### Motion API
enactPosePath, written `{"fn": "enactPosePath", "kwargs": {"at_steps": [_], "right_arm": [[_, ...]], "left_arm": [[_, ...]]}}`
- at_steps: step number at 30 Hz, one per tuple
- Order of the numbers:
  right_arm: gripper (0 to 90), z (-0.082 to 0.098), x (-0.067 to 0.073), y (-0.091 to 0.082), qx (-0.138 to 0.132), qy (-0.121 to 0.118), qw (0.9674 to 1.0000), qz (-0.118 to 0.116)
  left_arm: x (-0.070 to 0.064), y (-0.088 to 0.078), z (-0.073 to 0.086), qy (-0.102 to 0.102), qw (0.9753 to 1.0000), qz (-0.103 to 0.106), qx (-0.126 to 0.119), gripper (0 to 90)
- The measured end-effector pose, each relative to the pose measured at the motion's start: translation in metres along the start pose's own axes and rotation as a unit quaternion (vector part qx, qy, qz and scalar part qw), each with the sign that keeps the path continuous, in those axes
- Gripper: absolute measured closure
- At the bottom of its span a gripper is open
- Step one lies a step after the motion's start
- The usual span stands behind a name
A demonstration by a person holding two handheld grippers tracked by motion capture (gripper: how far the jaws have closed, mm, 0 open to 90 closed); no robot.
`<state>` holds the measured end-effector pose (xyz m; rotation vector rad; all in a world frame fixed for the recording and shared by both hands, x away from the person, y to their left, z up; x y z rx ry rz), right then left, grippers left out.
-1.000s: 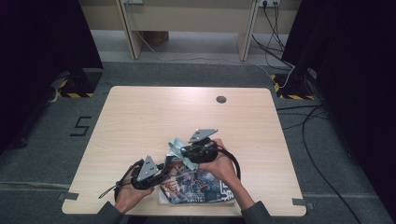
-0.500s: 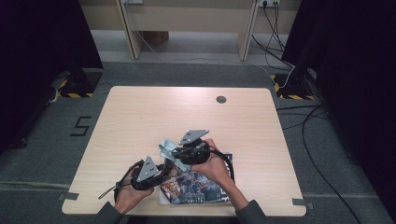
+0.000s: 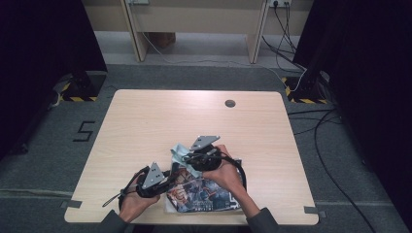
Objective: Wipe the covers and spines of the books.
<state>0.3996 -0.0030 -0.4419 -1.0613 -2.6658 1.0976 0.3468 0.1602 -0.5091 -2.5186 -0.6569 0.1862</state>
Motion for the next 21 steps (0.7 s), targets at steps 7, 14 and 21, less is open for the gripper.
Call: {"fn": "enactPosePath", "kwargs": {"at_steps": [7,14,21], "right_arm": [[79.8,-0.011,0.013,0.001,-0.007,-0.006,0.9999,-0.008],[79.5,-0.019,0.018,0.003,-0.026,0.013,0.9991,-0.031],[79.8,-0.018,0.016,0.007,-0.024,0.013,0.9990,-0.035]], "left_arm": [[0.000,0.000,0.000,0.004,1.0000,-0.001,0.001,75.0],[-0.001,0.000,0.000,0.006,1.0000,-0.004,-0.002,74.8],[-0.001,0.000,0.000,0.006,1.0000,-0.003,-0.001,74.4]]}}
Point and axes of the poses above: each handheld gripper's, and its own axes: y roughly forward along the jaws, z roughly out of its underside, x roughly to its left, the point moved 4 cm from there along y, roughly forward along the jaws, and after that the axes turned 14 degrees about z, right-handed, at the moved point
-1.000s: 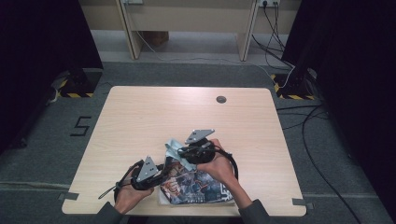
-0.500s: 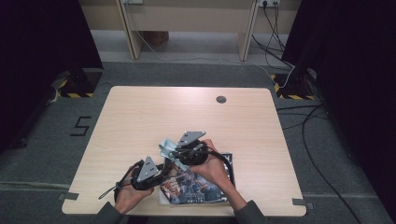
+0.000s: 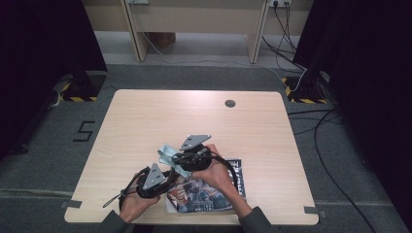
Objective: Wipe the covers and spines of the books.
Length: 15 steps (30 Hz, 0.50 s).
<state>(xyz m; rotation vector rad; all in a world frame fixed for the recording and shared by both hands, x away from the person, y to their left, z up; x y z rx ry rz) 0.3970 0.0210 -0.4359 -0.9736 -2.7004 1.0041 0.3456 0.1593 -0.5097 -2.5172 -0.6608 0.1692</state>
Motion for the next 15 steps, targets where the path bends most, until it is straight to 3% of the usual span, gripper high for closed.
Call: {"fn": "enactPosePath", "kwargs": {"at_steps": [5,15], "right_arm": [[79.9,0.007,-0.011,-0.007,0.014,0.004,0.9999,0.003],[79.9,0.027,-0.030,-0.011,0.031,0.029,0.9990,0.014]], "left_arm": [[-0.001,-0.001,-0.001,0.009,1.0000,-0.003,0.000,74.4],[-0.001,-0.001,-0.001,0.007,1.0000,-0.001,0.001,74.4]]}}
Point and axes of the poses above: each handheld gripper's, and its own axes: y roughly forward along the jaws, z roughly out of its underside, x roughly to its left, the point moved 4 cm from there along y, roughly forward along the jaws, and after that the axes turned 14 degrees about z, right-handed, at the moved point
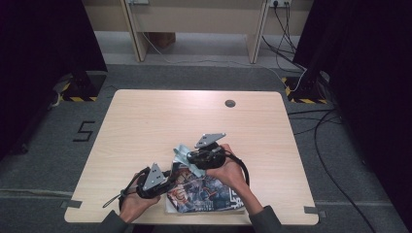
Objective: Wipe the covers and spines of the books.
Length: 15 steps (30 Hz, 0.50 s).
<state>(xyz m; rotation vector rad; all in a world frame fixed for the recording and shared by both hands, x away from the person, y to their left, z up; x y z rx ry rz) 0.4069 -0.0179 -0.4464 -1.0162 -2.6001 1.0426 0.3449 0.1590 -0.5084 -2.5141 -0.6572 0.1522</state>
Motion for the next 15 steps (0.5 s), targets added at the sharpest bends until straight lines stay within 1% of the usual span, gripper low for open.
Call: {"fn": "enactPosePath", "kwargs": {"at_steps": [2,3,4,5,8,9,10,11,12,13,15], "right_arm": [[79.9,0.003,-0.005,-0.001,0.001,-0.003,1.0000,0.003],[79.9,0.006,-0.008,-0.001,0.005,-0.001,1.0000,0.004],[79.9,0.006,-0.008,-0.001,0.005,-0.001,1.0000,0.004],[79.9,0.011,-0.014,-0.002,0.012,0.009,0.9999,0.008],[80.0,0.019,-0.024,-0.003,0.021,0.015,0.9996,0.012],[79.9,0.023,-0.028,-0.003,0.026,0.024,0.9993,0.014],[79.9,0.023,-0.028,-0.003,0.026,0.024,0.9993,0.014],[80.0,0.029,-0.036,-0.003,0.031,0.030,0.9989,0.017],[80.0,0.029,-0.036,-0.003,0.031,0.030,0.9989,0.017],[80.0,0.035,-0.043,-0.004,0.038,0.037,0.9984,0.021],[80.0,0.040,-0.049,-0.005,0.043,0.048,0.9976,0.024]], "left_arm": [[0.000,0.000,0.000,0.002,1.0000,0.001,-0.001,74.4],[0.000,0.000,0.000,0.002,1.0000,0.001,-0.001,74.5],[0.000,0.000,0.000,0.002,1.0000,0.001,-0.001,74.5],[0.000,0.000,0.000,0.002,1.0000,0.001,0.000,74.5],[0.000,0.000,0.000,0.002,1.0000,0.001,0.000,74.5],[0.000,0.000,0.000,0.003,1.0000,0.001,0.000,74.5],[0.000,0.000,0.000,0.003,1.0000,0.001,0.000,74.5],[0.000,0.000,0.000,0.005,1.0000,0.001,0.001,74.5],[0.000,0.000,0.000,0.005,1.0000,0.001,0.001,74.5],[0.000,0.000,0.000,0.005,1.0000,0.001,0.002,74.5],[0.000,0.000,0.000,0.005,1.0000,0.000,0.002,74.5]]}}
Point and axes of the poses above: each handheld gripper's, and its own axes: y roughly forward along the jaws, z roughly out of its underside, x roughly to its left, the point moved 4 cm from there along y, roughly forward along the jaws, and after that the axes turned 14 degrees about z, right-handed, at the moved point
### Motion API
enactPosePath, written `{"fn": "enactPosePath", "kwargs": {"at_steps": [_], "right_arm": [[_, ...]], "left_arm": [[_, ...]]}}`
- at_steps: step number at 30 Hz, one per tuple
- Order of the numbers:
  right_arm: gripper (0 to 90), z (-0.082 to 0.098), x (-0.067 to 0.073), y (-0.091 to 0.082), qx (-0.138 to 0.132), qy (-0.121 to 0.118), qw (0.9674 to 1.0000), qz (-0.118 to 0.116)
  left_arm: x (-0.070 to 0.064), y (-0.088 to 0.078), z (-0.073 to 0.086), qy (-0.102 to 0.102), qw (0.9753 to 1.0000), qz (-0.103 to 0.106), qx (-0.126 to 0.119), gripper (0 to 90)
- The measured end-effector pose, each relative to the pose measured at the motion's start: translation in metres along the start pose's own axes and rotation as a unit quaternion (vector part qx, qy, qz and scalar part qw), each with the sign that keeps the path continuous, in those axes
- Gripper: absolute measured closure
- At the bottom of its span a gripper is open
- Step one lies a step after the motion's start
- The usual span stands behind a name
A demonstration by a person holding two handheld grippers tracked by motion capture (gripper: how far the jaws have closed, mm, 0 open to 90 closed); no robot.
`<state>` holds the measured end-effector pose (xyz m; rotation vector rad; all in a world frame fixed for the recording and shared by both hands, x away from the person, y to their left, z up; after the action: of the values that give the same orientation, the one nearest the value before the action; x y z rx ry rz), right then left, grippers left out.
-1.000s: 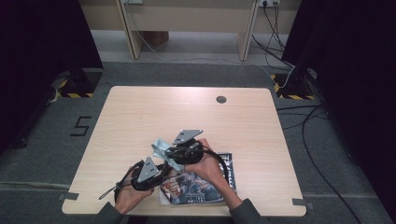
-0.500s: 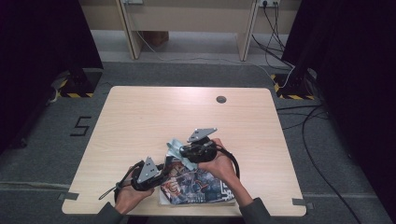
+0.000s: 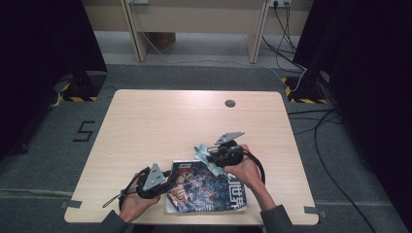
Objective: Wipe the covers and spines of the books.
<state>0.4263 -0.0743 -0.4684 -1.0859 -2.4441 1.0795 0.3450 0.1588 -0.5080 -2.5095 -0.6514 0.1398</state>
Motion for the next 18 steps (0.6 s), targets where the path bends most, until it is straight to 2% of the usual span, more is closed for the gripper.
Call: {"fn": "enactPosePath", "kwargs": {"at_steps": [5,6,7,8,11,12,14,15,18], "right_arm": [[80.1,0.010,-0.014,0.000,0.010,0.012,0.9998,0.013],[80.1,0.016,-0.021,-0.001,0.016,0.020,0.9995,0.019],[80.1,0.016,-0.021,-0.001,0.016,0.020,0.9995,0.019],[80.1,0.021,-0.028,-0.001,0.023,0.025,0.9992,0.023],[80.2,0.025,-0.034,-0.001,0.028,0.030,0.9987,0.030],[80.1,0.031,-0.041,-0.001,0.035,0.038,0.9981,0.034],[80.2,0.034,-0.044,-0.001,0.039,0.038,0.9978,0.037],[80.2,0.039,-0.052,-0.001,0.046,0.047,0.9969,0.044],[80.2,0.044,-0.058,-0.001,0.053,0.056,0.9959,0.048]], "left_arm": [[0.000,0.000,-0.001,0.001,1.0000,0.000,-0.002,74.5],[-0.001,0.000,-0.001,0.002,1.0000,0.001,-0.002,74.5],[-0.001,0.000,-0.001,0.002,1.0000,0.001,-0.002,74.5],[0.000,-0.001,-0.001,0.003,1.0000,0.001,-0.003,74.5],[-0.001,0.000,-0.001,0.003,1.0000,0.000,-0.003,74.5],[-0.001,-0.001,-0.001,0.004,1.0000,0.001,-0.003,74.5],[-0.001,-0.001,-0.002,0.004,1.0000,0.002,-0.003,74.5],[-0.001,-0.001,-0.002,0.004,1.0000,0.001,-0.003,74.5],[-0.001,-0.001,-0.002,0.006,1.0000,0.000,-0.004,74.6]]}}
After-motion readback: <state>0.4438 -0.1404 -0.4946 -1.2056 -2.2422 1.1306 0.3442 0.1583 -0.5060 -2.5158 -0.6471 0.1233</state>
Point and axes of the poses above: each handheld gripper's, and its own axes: y roughly forward along the jaws, z roughly out of its underside, x roughly to its left, the point moved 4 cm from there along y, roughly forward along the jaws, and after that the axes turned 14 degrees about z, right-handed, at the moved point
